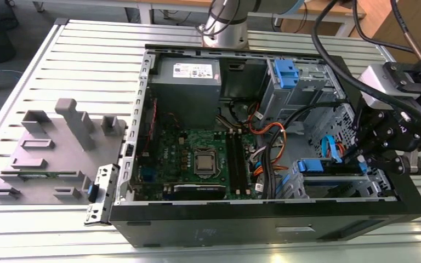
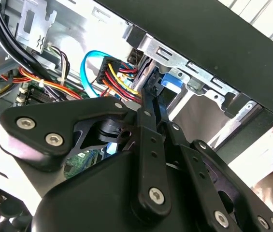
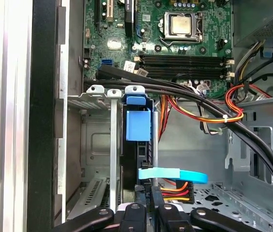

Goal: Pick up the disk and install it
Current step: 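Insert the second disk wire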

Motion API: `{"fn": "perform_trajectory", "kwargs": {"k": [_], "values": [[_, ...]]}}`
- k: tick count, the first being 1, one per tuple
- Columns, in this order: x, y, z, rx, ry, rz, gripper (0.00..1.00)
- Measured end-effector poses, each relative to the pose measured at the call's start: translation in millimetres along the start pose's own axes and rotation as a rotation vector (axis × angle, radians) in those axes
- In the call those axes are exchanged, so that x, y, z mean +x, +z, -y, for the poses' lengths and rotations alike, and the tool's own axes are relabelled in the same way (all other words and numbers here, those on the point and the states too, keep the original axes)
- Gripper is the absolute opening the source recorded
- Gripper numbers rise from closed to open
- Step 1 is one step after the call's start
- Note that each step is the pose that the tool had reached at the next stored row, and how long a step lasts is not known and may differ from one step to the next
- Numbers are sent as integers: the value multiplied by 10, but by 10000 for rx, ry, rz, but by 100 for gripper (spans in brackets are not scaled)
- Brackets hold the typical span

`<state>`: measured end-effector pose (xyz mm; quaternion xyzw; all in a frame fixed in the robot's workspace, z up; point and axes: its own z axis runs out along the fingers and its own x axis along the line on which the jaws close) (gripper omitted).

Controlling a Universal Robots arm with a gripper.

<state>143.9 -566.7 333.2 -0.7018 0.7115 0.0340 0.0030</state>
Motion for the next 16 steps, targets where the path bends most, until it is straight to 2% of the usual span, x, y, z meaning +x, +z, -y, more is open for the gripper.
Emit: {"fn": "perform_trajectory", "kwargs": {"k": [10,16], "values": [[1,-24,-1,-1,2,2,16],[3,-10,0,0,10,-2,16]]}}
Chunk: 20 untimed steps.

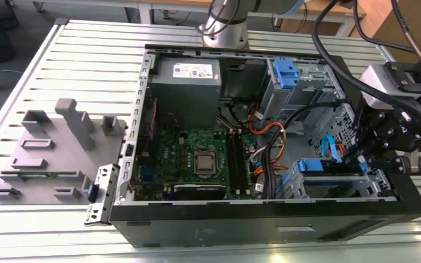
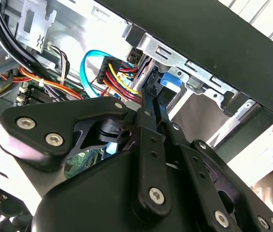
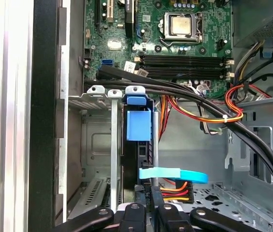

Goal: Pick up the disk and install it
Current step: 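Insert the second disk wire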

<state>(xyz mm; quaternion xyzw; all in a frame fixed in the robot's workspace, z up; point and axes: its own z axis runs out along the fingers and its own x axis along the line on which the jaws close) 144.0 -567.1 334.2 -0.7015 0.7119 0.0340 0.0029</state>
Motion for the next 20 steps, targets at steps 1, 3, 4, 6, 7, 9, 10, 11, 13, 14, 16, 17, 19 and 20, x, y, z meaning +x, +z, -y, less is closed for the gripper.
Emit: {"fn": "perform_trajectory", "kwargs": {"k": [1,3,4,6,7,9,10,11,13,14,16,17,19,20], "values": [[0,4,0,0,1,-3,16],[1,10,0,0,2,-3,16],[1,15,0,0,2,-2,16],[2,32,1,0,2,-1,16],[2,38,1,0,1,-2,16],[2,38,2,1,2,-4,16],[2,38,2,0,2,-4,16],[2,38,2,0,2,-4,16],[2,45,2,0,1,1,16],[3,52,2,0,1,0,16],[3,55,2,0,1,-5,16],[3,55,2,1,2,-5,16],[3,56,2,0,2,-4,16],[3,57,2,1,2,-2,16]]}}
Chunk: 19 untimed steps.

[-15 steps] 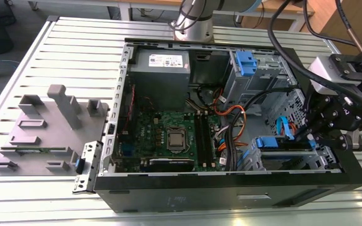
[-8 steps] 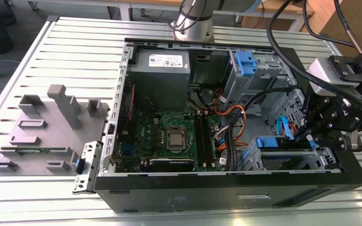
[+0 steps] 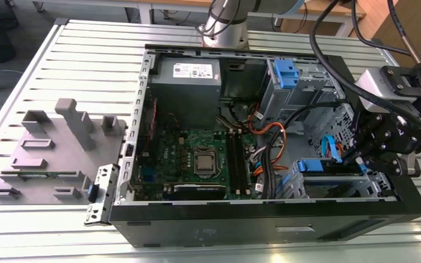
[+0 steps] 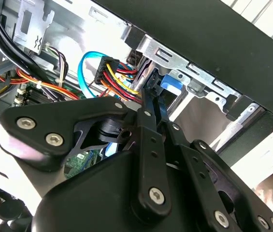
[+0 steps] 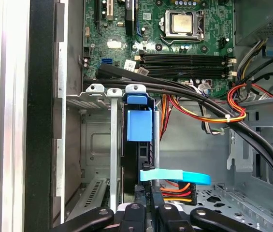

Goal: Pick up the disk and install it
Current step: 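Insert the second disk wire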

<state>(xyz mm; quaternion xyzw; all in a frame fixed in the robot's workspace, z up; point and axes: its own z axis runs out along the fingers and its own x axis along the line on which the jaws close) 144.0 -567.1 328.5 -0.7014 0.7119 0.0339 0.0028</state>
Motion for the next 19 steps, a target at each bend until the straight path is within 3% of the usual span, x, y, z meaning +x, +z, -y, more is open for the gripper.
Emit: {"fn": "perform_trajectory", "kwargs": {"k": [6,7,9,10,12,16,18,19], "values": [[0,2,0,-1,0,3,17],[0,2,0,-1,0,3,23],[0,2,0,0,0,3,23],[0,2,0,-1,0,2,30],[0,-3,0,0,0,0,30],[-4,-72,-3,0,0,10,30],[-6,-129,-6,0,0,9,30],[-10,-196,-9,-1,0,11,30]]}}
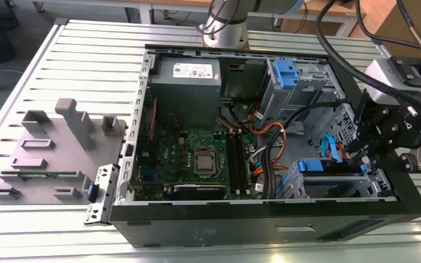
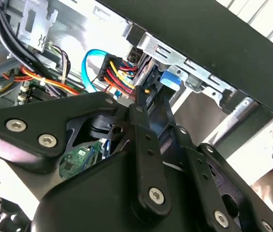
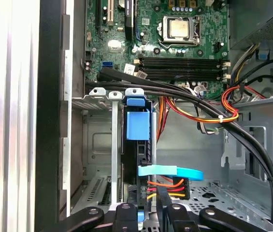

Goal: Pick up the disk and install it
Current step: 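Insert the second disk wire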

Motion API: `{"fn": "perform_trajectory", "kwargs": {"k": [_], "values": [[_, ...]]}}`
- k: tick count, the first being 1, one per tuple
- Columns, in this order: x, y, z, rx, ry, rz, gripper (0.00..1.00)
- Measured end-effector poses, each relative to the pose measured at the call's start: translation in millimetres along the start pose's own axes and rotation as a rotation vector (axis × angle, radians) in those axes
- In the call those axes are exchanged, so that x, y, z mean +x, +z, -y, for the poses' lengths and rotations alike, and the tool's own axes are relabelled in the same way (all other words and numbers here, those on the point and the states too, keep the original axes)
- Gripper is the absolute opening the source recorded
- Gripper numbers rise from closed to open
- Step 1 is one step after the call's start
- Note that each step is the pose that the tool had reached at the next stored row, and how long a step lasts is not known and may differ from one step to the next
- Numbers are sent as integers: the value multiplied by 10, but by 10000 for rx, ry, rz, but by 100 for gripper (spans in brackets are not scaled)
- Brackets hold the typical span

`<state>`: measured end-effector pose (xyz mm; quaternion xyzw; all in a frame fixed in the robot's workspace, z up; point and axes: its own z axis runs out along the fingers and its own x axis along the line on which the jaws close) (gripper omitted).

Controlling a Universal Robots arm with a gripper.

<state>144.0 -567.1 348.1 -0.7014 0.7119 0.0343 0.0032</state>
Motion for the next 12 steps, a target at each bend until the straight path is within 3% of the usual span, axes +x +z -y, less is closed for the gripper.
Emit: {"fn": "perform_trajectory", "kwargs": {"k": [1,6,12], "values": [[-3,-53,-2,0,-3,0,30],[-2,-52,-5,-16,-318,-15,30],[-3,-51,-6,-18,-334,-15,30]]}}
